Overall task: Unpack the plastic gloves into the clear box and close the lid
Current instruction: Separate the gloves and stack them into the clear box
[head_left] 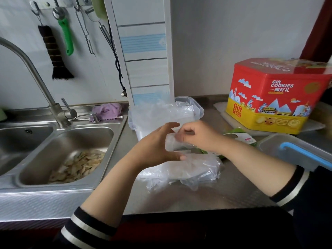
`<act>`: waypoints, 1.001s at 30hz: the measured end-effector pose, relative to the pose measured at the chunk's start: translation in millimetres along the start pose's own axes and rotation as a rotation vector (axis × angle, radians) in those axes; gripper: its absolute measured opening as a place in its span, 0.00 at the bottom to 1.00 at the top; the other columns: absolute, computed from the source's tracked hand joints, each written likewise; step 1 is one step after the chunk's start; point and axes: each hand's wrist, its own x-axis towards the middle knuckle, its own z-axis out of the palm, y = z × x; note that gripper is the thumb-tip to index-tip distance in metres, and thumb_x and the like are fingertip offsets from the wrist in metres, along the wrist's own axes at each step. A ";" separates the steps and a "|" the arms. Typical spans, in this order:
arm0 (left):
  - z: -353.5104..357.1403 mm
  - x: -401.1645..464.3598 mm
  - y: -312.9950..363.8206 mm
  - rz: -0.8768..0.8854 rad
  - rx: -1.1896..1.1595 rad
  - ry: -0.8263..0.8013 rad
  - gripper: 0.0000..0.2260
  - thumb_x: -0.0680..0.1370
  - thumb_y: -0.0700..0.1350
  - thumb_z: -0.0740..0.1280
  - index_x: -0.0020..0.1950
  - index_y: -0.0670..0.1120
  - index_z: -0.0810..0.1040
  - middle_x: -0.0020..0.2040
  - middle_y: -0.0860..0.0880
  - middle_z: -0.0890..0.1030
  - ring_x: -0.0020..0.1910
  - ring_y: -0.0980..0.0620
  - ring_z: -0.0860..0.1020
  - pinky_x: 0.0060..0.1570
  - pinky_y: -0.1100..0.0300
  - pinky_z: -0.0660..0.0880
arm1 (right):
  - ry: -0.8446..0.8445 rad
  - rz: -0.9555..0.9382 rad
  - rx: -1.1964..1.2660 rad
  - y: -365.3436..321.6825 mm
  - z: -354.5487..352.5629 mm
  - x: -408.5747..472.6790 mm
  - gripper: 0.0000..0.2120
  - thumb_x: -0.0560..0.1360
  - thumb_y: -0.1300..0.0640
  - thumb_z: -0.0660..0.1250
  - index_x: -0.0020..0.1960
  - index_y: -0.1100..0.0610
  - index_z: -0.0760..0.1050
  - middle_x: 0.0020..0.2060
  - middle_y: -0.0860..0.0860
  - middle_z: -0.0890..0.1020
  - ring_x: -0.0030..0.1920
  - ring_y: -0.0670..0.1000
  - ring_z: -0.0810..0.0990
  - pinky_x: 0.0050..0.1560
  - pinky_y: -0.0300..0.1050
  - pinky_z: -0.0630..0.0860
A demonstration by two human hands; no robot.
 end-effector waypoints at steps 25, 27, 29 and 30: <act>-42.0 22.1 1.1 -0.193 -0.597 0.340 0.13 0.81 0.51 0.62 0.43 0.47 0.82 0.41 0.52 0.85 0.30 0.57 0.78 0.27 0.65 0.70 | 0.286 0.090 0.586 -24.2 -28.9 19.9 0.01 0.75 0.61 0.69 0.46 0.56 0.80 0.36 0.51 0.82 0.33 0.46 0.78 0.35 0.38 0.77; -43.2 24.1 -3.5 -0.194 -0.582 0.357 0.10 0.81 0.49 0.63 0.44 0.49 0.82 0.41 0.54 0.84 0.33 0.59 0.78 0.29 0.67 0.71 | 0.315 0.131 0.666 -23.5 -31.2 24.7 0.04 0.77 0.60 0.67 0.45 0.58 0.80 0.35 0.50 0.82 0.33 0.46 0.78 0.35 0.37 0.78; -44.6 26.8 -9.5 -0.192 -0.571 0.397 0.06 0.79 0.46 0.67 0.44 0.50 0.81 0.38 0.55 0.83 0.32 0.61 0.77 0.31 0.68 0.71 | 0.321 0.155 0.685 -24.7 -33.9 28.4 0.06 0.78 0.58 0.66 0.44 0.58 0.80 0.35 0.49 0.83 0.35 0.46 0.79 0.38 0.37 0.79; -45.2 28.4 -12.7 -0.196 -0.585 0.420 0.04 0.78 0.45 0.68 0.45 0.49 0.81 0.36 0.55 0.82 0.32 0.61 0.76 0.31 0.68 0.71 | 0.322 0.161 0.676 -25.3 -35.0 30.6 0.07 0.78 0.58 0.66 0.44 0.57 0.81 0.36 0.49 0.83 0.36 0.46 0.80 0.39 0.37 0.79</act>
